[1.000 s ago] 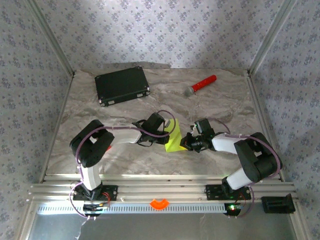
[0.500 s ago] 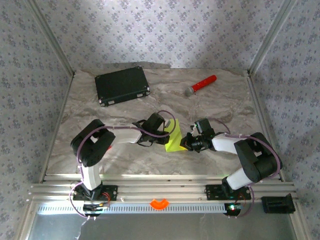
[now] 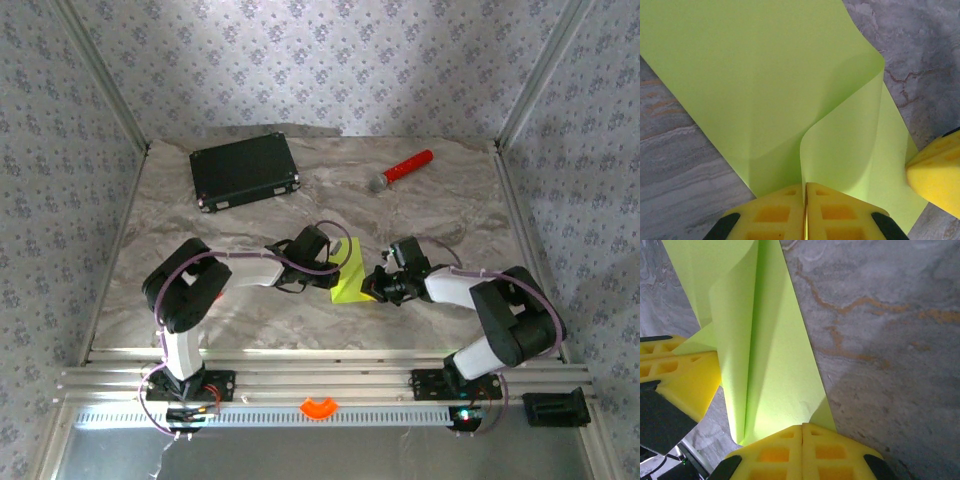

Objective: Fold a paper plane with a square sheet of paper (pick it up from the middle)

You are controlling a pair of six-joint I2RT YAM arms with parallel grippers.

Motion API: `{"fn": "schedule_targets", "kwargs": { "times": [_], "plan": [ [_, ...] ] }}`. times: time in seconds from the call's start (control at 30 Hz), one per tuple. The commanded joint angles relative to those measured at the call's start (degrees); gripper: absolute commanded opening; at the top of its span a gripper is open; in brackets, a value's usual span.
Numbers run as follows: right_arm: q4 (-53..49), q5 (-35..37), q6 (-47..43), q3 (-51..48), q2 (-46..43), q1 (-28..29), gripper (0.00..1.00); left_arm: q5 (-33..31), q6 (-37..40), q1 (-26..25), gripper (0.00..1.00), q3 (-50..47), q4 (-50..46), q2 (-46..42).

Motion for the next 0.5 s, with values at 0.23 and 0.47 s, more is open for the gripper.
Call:
{"fn": "schedule_targets", "kwargs": {
  "times": [0.23,0.47],
  "plan": [
    [1.6,-2.1,4.4,5.7,0.9,-0.1,0.02,1.4,1.4,0.2,0.09,0.6,-1.7,2.4],
    [2.6,-1.3,5.6,10.3,6.0,2.3,0.0,1.3,1.4,0.3,0.1,0.8,-2.0,2.6]
  ]
}}
